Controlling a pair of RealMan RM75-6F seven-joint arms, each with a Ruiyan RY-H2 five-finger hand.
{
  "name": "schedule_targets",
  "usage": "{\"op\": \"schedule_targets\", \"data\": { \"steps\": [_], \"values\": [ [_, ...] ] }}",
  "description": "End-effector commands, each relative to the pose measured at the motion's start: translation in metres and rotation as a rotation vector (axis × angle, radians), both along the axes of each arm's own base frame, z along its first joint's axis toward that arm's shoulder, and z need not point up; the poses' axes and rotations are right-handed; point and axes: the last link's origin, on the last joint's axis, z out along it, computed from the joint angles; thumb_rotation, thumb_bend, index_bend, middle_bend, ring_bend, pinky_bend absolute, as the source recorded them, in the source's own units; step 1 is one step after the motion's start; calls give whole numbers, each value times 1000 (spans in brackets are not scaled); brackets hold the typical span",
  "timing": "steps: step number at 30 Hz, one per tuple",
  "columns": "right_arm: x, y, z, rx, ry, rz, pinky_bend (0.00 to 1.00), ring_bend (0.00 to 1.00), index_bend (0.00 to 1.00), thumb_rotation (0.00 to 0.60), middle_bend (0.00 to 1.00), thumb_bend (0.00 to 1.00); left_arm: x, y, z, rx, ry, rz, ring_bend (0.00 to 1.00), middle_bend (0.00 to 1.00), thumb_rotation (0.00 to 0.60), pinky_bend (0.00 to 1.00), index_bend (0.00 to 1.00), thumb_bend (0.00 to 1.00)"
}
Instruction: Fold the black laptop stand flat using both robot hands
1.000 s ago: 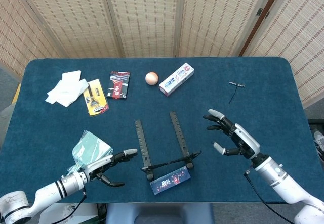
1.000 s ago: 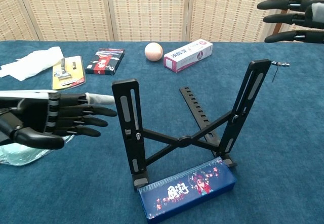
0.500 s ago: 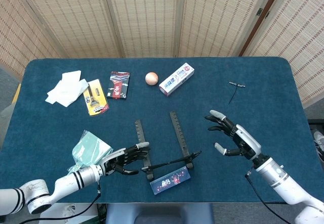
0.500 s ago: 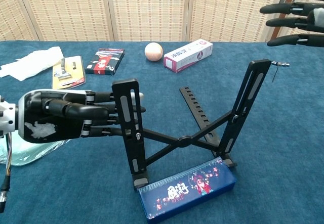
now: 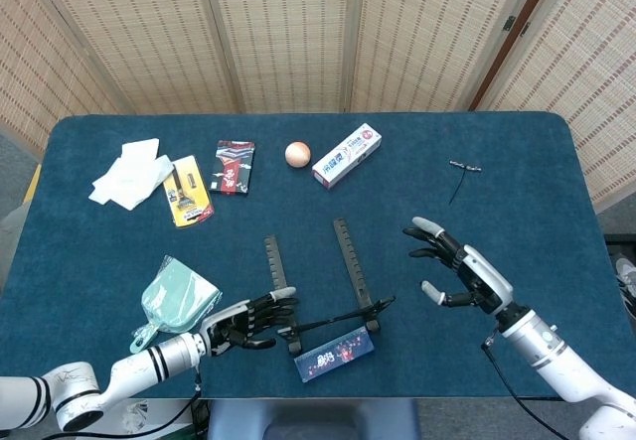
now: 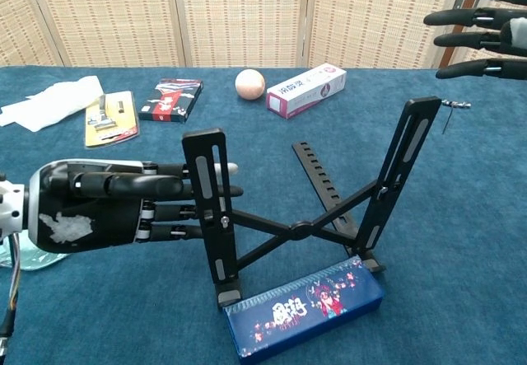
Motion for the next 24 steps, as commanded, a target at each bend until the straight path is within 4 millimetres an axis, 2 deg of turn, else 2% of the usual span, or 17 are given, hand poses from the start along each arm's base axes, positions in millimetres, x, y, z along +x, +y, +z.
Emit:
{"op": "schedule_targets", "data": {
  "steps": [1,8,14,19,24],
  "values": [
    [0,0,0,-1,2,-1,202,64,0,600,135,294,2,-3,-2,-13,-6,-4,39,61,600,22,0,211],
    [-1,1,1,-8,4,-3,202,63,0,600,134,295,6,-11,-6,-65,-27,-4,39,61,600,22,0,211],
    [-3,1,0,-9,25,-4,202,60,0,600,134,295,7,-9,-4,-73,-43,-20,39,61,600,22,0,212],
    [-8,0,-7,-45,263,91,202,30,0,600,100,281,-2,8,11,49,-45,-28,39,61,600,22,0,211],
    [-4,-3,-20,-28,425,158,196,0,0,600,57,148,-13,19,32,191,-18,-41,39,61,600,22,0,212]
  ]
}}
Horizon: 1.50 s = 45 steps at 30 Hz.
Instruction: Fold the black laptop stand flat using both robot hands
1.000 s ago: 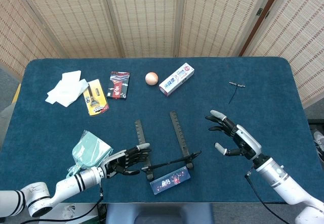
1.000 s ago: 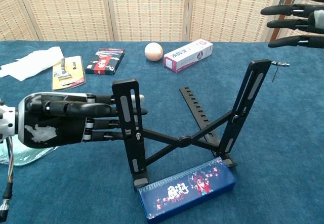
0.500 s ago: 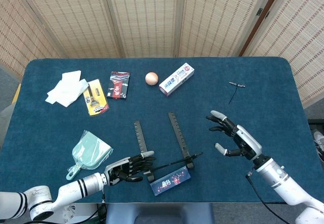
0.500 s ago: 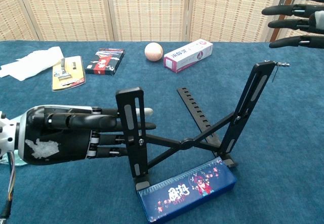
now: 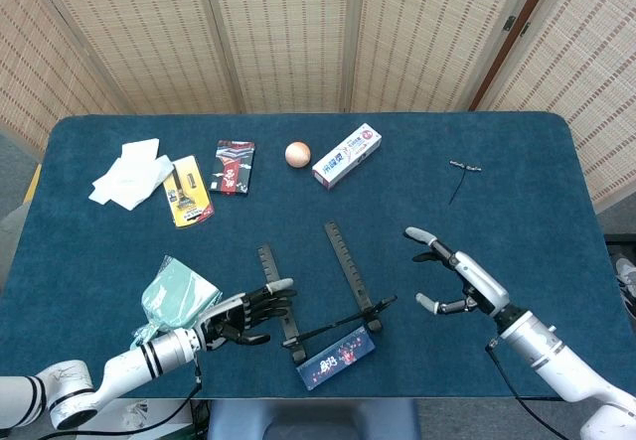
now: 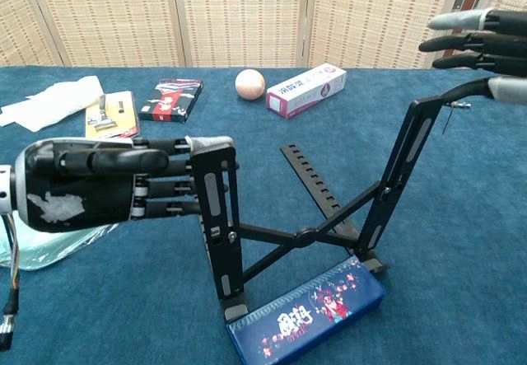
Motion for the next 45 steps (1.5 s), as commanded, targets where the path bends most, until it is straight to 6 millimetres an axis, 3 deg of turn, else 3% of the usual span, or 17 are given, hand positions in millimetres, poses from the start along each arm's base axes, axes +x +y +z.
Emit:
{"op": "schedule_targets", "data": {
  "steps": [1,5,11,23,27,37,45],
  "values": [
    [3,-4,-14,23,163,60,193,0,0,600,55,123,-11,10,19,122,27,2,39,61,600,22,0,212],
    [9,-10,-22,35,204,68,192,0,0,600,53,59,-19,16,36,212,67,11,39,61,600,22,0,212],
    [24,-22,-38,50,237,79,192,0,0,600,53,50,-30,21,55,342,160,-1,39,61,600,22,0,211],
    [54,-48,-70,49,248,88,191,0,0,600,53,51,-40,29,72,568,368,-81,39,58,600,11,0,211],
    [60,-62,-78,-13,231,37,139,0,0,600,8,54,-43,33,78,663,456,-114,37,53,600,7,0,211],
    [66,-65,-62,-285,292,65,27,0,0,600,0,60,-57,47,83,842,729,-253,27,44,600,0,0,212],
    [56,-49,-46,-413,563,337,5,0,0,600,0,59,-69,59,68,905,942,-414,26,42,600,0,0,212]
  ]
}}
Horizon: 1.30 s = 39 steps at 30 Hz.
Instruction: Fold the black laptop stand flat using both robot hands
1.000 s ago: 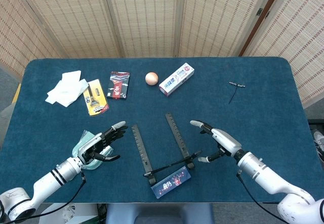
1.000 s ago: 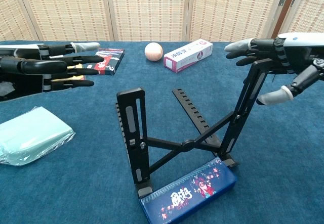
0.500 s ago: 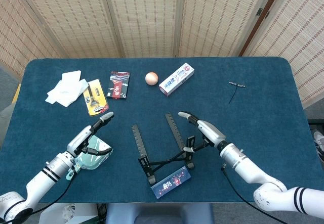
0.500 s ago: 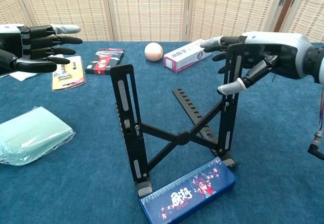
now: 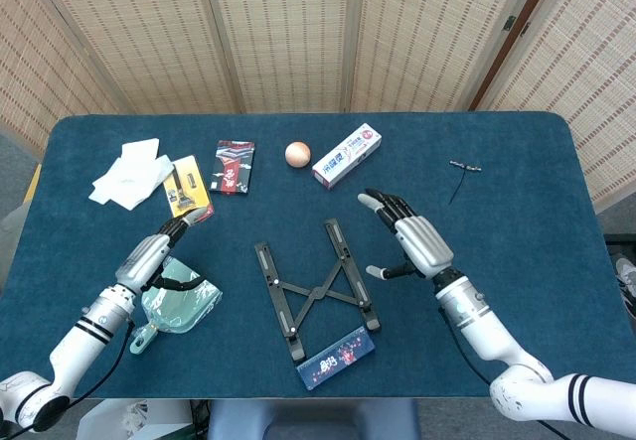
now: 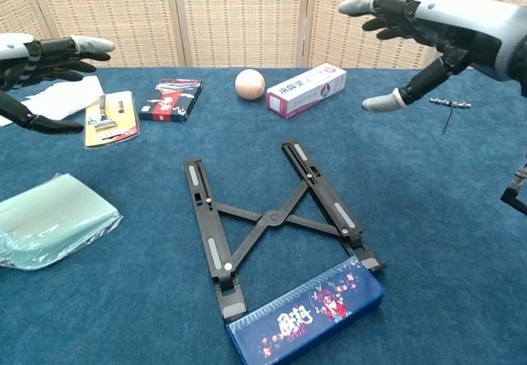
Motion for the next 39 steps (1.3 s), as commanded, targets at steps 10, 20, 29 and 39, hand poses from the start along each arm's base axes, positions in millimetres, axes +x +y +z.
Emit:
{"op": "schedule_targets", "data": {
  "steps": [10,20,29,39],
  "values": [
    [-28,29,6,-115,495,337,0,0,0,600,0,0,-9,13,-48,18,384,-200,1,14,600,0,0,210],
    [-52,49,-18,-122,633,380,0,0,0,600,0,0,5,16,-81,13,449,-300,0,0,600,0,0,209],
    [-61,60,-48,-160,718,320,0,0,0,600,0,0,17,28,-103,18,438,-296,0,0,600,0,0,209],
    [-58,61,-66,-171,744,266,0,0,0,600,0,0,19,32,-121,12,454,-254,0,0,600,0,0,209]
  ]
}}
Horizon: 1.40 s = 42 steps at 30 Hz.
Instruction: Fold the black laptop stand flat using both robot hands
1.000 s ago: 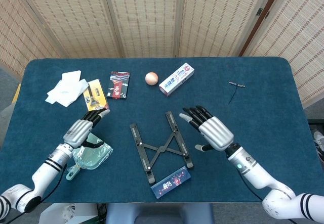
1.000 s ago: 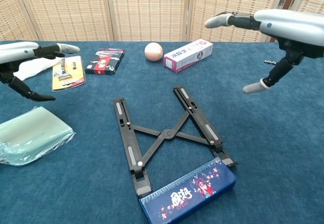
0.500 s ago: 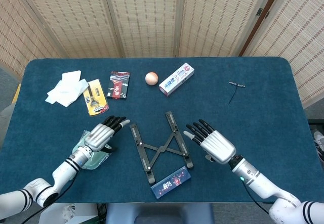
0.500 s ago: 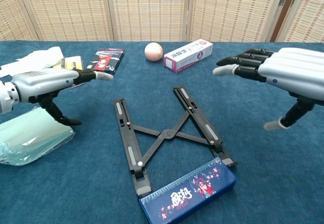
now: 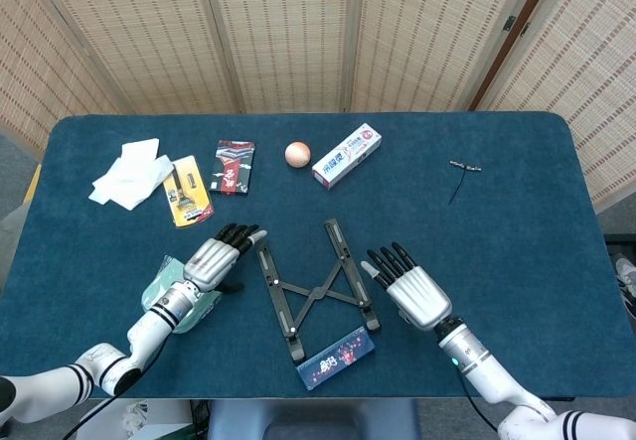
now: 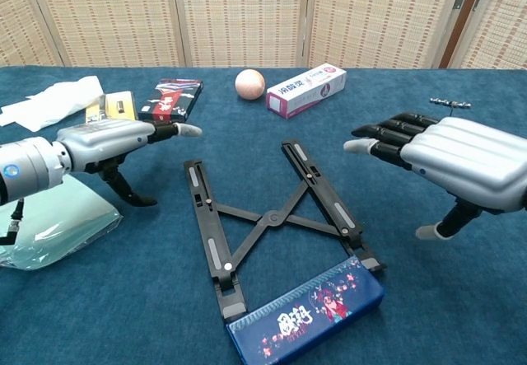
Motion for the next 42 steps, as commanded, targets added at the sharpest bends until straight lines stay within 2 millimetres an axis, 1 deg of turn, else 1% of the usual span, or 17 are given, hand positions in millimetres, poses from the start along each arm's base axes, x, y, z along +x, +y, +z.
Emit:
{"op": "schedule_targets", "data": {
  "steps": [1,8,20,29,42],
  "values": [
    [0,-1,-4,-14,10,-10,0,0,0,600,0,0,1,0,-4,-2,0,6,0,0,600,0,0,209],
    [-2,-7,-10,-32,17,-28,0,0,0,600,0,0,5,2,-11,-14,-14,22,0,0,600,0,0,210],
    [10,-14,-37,-56,16,14,0,0,0,600,0,0,5,7,-20,-13,-5,31,0,0,600,0,0,210],
    [21,-17,-55,-57,4,33,0,0,0,600,0,0,7,9,-23,-15,-16,39,0,0,600,0,0,210],
    [29,-21,-67,-60,-11,49,0,0,0,600,0,0,9,13,-33,-27,-33,55,0,0,600,0,0,209]
  ]
}}
